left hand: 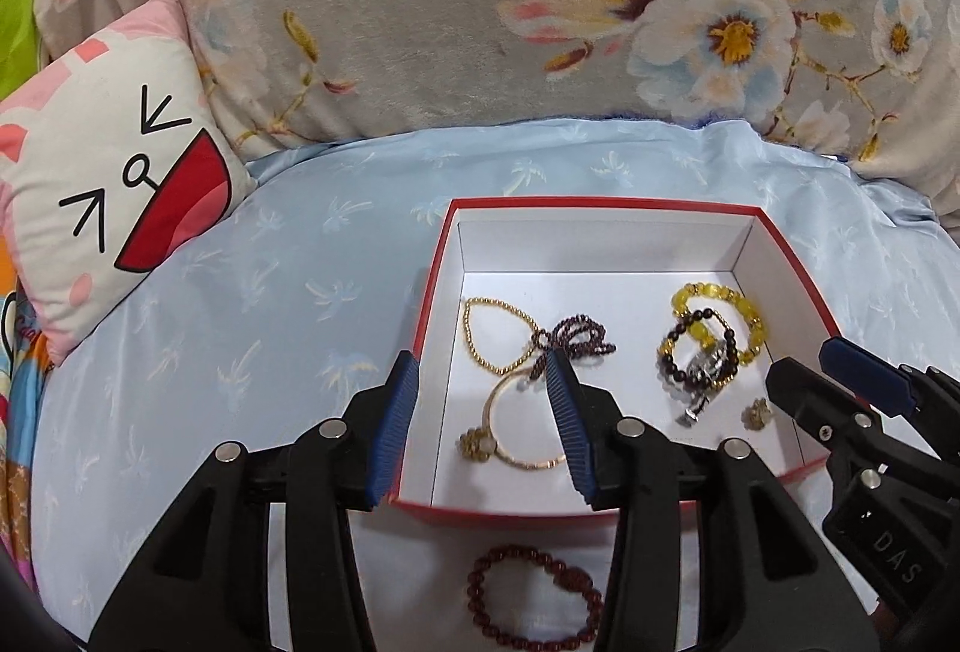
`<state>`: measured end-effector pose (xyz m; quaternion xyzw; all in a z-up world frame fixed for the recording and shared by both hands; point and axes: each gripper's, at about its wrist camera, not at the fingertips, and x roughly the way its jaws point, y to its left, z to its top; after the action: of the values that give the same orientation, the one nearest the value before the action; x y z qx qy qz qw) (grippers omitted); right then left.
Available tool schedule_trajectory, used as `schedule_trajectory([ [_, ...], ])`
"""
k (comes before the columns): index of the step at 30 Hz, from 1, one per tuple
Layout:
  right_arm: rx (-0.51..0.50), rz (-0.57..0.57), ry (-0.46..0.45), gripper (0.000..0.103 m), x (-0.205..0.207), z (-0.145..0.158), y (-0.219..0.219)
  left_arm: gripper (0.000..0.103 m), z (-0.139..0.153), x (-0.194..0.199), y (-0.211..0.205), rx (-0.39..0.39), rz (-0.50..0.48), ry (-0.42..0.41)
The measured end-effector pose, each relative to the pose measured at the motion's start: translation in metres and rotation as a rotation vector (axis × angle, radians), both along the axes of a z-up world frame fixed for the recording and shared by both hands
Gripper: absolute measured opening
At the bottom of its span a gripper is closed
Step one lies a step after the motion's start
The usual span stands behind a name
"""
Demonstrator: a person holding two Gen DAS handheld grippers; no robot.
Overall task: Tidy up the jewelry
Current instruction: 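Withdraw both tools toward the red bead and yellow amber bracelets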
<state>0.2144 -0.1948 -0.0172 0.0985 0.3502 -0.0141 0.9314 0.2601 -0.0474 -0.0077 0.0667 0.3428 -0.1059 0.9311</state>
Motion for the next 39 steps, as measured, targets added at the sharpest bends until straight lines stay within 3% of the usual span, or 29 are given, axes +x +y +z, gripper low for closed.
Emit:
schedule_trajectory([
  [14,0.013,-0.011,0.009,0.042,-0.057,0.0,-0.002,0.042,-0.001,-0.046,0.015,-0.024,0.011,0.017],
  [39,0.022,-0.003,0.106,0.042,-0.113,-0.038,0.006,0.045,-0.042,-0.087,0.021,-0.009,0.026,0.13],
])
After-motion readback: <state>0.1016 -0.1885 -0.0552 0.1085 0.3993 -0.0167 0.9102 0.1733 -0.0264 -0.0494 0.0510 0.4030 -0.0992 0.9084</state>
